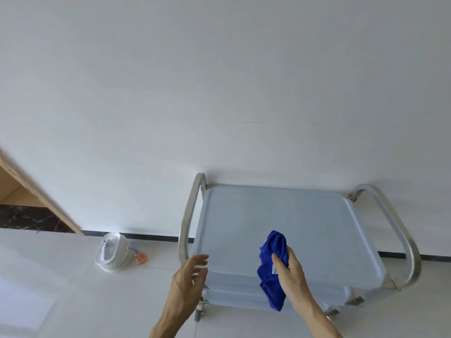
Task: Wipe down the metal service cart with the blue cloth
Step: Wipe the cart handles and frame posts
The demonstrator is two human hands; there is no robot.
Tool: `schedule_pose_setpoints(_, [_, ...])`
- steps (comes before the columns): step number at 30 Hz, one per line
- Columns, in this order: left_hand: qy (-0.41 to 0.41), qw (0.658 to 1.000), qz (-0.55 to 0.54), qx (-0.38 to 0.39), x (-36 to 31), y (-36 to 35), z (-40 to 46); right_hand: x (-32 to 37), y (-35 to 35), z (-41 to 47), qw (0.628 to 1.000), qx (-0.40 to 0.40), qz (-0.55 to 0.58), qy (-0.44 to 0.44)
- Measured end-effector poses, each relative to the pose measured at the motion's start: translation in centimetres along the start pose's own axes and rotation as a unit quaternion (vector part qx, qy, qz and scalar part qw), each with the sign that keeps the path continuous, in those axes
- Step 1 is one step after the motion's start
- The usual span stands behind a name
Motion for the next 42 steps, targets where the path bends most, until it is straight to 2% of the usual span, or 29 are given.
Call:
schedule_pose_setpoints(9, [0.083, 0.994, -0.061, -0.04, 5.7, 4.3, 3.6, 3.9, -9.8, 5.8, 0.994, 0.107, -0.038, 0.01])
schedule_pose_setpoints(13, [0.114, 0.99, -0.068, -0.055, 7.1, 6.0, 5.4, 8.6, -13.7, 11.6, 0.985, 0.143, -0.077, 0.058])
schedule_pose_setpoints(16, [0.138, 0.986, -0.059, -0.069, 7.7, 8.0, 5.9, 12.4, -17.4, 16.4, 0.971, 0.164, -0.113, 0.129])
schedule_pose_setpoints(20, [0.16, 0.981, -0.051, -0.095, 8.5, 10.4, 6.1, 14.0, -22.6, 21.8, 0.922, 0.162, -0.292, 0.198])
schedule_pose_setpoints(23, [0.178, 0.978, -0.055, -0.092, 9.3, 11.1, 6.6, 8.8, -26.6, 23.8, 0.85, 0.258, -0.452, 0.079])
schedule_pose_setpoints(25, [0.182, 0.978, -0.056, -0.08, 9.7, 11.0, 7.2, 5.9, -27.6, 23.8, 0.826, 0.289, -0.482, 0.039])
schedule_pose_setpoints(28, [0.184, 0.98, -0.052, -0.048, 10.3, 10.9, 8.9, 5.6, -27.6, 24.7, 0.86, 0.249, -0.442, 0.044])
schedule_pose_setpoints(33, [0.17, 0.984, -0.044, 0.043, 10.8, 10.0, 12.9, 6.1, -26.6, 27.5, 0.878, 0.212, -0.424, 0.072])
schedule_pose_setpoints(42, [0.181, 0.957, -0.08, 0.212, 12.0, 8.6, 19.2, 8.3, -25.3, 32.3, 0.925, 0.167, -0.342, -0.001])
Point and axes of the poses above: each hand's wrist, its own z-axis towards the middle knuckle, its own y-axis out of the back of the hand, x = y × z, the point moved 8 cm from there along z, towards the middle knuckle, and after that the axes turned 14 degrees about x, right-handed, at the moved point
